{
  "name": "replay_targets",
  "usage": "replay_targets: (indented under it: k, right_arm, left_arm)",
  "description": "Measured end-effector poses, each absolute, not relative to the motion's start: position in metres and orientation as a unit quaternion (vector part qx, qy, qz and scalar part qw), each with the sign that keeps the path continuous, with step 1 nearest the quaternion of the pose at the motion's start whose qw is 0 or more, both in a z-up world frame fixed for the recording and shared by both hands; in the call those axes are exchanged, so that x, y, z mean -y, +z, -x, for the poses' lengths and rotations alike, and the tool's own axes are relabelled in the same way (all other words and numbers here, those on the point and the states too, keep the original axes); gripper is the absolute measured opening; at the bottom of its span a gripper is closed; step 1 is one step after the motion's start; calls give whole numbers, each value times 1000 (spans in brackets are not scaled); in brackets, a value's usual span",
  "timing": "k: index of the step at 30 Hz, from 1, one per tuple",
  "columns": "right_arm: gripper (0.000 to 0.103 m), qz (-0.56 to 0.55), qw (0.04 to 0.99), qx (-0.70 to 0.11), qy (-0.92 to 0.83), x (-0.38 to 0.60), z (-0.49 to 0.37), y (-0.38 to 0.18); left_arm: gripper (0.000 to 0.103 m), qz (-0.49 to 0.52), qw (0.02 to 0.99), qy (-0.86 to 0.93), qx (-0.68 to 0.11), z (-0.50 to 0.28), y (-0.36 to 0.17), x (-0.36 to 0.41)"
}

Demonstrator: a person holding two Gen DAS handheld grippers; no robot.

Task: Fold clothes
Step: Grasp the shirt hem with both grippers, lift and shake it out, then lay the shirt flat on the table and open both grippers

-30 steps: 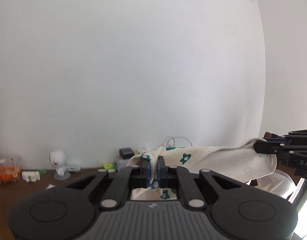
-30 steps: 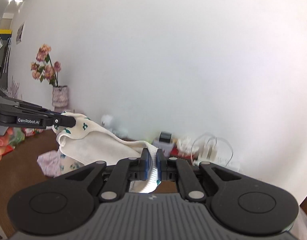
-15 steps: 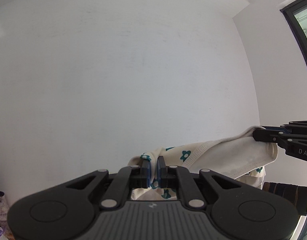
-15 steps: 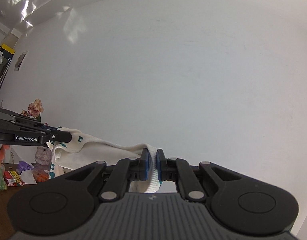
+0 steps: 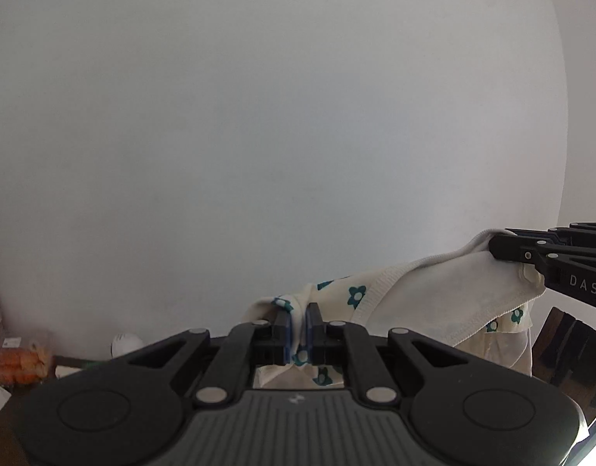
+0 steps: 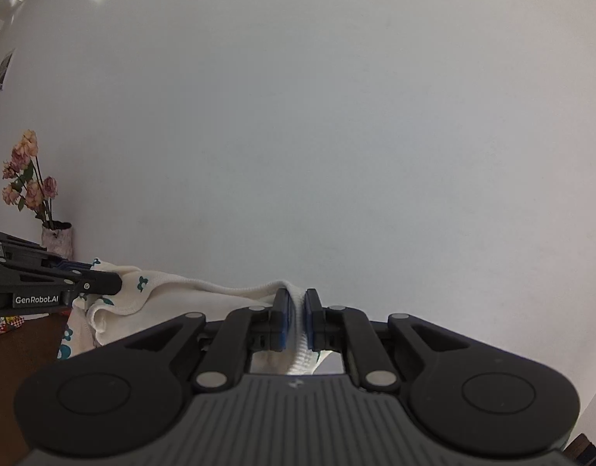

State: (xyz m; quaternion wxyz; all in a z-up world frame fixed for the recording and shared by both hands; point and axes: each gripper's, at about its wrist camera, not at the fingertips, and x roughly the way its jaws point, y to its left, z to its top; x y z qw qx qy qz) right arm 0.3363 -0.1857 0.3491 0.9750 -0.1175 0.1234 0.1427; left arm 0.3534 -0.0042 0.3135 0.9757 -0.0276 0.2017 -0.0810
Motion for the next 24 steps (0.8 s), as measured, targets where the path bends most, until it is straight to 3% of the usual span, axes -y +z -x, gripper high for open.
replay_targets:
  k: [4,6,8,9,10,16,20,24]
  right_arm:
    - [14,99,964,-213,125,176,-434,256]
    - [28,91,957,-250,116,171,-477,208]
    - [65,85,949,-280,113,169,-506,169]
    - [71,83,947,-287,119,170,-502,159]
    - [73,82,944,-294,125,172,-498,150]
    - [75,75,926,-333,162,183,-474,94]
    - [80,73,901,-362,227,212,-397,79]
    - [80,79,885,-389,245,235,-326,51]
  left_arm:
    - [9,43,955,-56,-286,-441,217,7]
    - [15,45,948,-39,-312,-472,172,10]
    - [18,46,941,-23,-336,-503,127,12]
    - [25,40,940,-20,-339,-509,114,5]
    - [36,39,940,-22,-338,-506,106,-2]
    - [60,10,942,-76,-328,-455,86,-57]
    - [69,-55,919,-144,-362,-372,77,-54]
    - [69,-67,892,-166,-415,-304,42,-55]
